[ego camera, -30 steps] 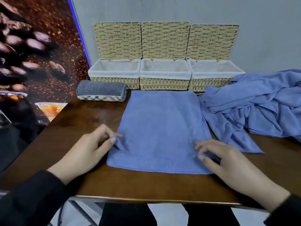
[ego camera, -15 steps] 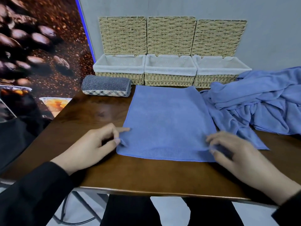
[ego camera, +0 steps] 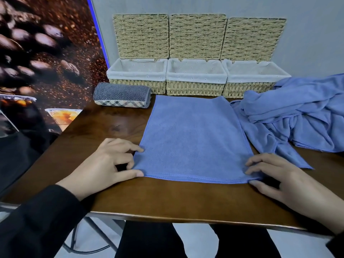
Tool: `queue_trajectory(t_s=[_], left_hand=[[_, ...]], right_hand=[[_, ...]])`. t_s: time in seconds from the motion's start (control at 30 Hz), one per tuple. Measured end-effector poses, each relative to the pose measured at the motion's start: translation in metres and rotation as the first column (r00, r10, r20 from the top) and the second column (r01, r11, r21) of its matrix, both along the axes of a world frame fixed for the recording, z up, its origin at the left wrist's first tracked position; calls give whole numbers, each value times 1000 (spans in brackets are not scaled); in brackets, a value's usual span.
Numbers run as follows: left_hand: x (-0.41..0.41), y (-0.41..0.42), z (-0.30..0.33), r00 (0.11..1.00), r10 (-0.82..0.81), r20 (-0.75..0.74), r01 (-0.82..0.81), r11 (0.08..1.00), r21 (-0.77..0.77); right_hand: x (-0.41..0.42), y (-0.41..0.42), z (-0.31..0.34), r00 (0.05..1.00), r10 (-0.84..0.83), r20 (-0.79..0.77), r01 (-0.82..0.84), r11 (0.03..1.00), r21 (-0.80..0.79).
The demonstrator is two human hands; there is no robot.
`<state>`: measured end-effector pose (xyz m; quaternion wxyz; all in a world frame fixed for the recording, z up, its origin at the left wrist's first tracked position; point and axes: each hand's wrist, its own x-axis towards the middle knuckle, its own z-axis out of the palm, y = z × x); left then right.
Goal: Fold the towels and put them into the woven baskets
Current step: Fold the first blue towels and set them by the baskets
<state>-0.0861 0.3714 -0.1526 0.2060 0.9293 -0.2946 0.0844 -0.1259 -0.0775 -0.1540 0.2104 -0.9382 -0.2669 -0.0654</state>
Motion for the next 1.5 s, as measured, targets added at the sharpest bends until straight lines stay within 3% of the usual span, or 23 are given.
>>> queue_trajectory(t_s=[0.2,0.33,0.43,0.53,0.67,0.77,0.83,1.0,1.07,1.2,1.3,1.5], left_hand=[[-7,-25,7,992,51,112,-44,997,-63],[-28,-89,17,994,-37,101,48,993,-106],[-37,-131,15,996,-2,93,11,995,-94],[-39,-137,16,995,-12,99,37,965,-259],[-46,-115,25,999,18,-50,-41,862,-505],[-47,-108,28,990,9,-141,-78,869,-489],[-47,-107,30,996,3,-88,-41,899,-436],[-42,-90,43,993,120,-18,-111,850,-515],[-37,-81,46,981,193,-3,-161,812,-560],[-29,-71,50,940,299,-165,-333,697,-634],[-27,-70,47,915,337,-224,-396,631,-667],[-22,-70,45,890,385,-244,-435,555,-710]], right_hand=[[3,17,1,995,-39,88,45,997,-65],[-1,53,11,994,-74,76,65,991,113],[-4,86,24,997,-47,54,34,976,217],[-8,104,36,997,52,53,-65,957,282],[4,104,26,997,77,19,-79,983,166],[15,111,13,996,47,70,-57,986,156],[17,118,10,994,65,89,-79,983,166],[18,112,16,986,83,-144,-51,977,209],[23,104,13,988,37,-152,10,954,300],[44,80,2,968,-244,53,214,920,328],[60,66,-5,916,-401,4,386,887,254],[81,70,0,895,-440,-78,445,893,63]])
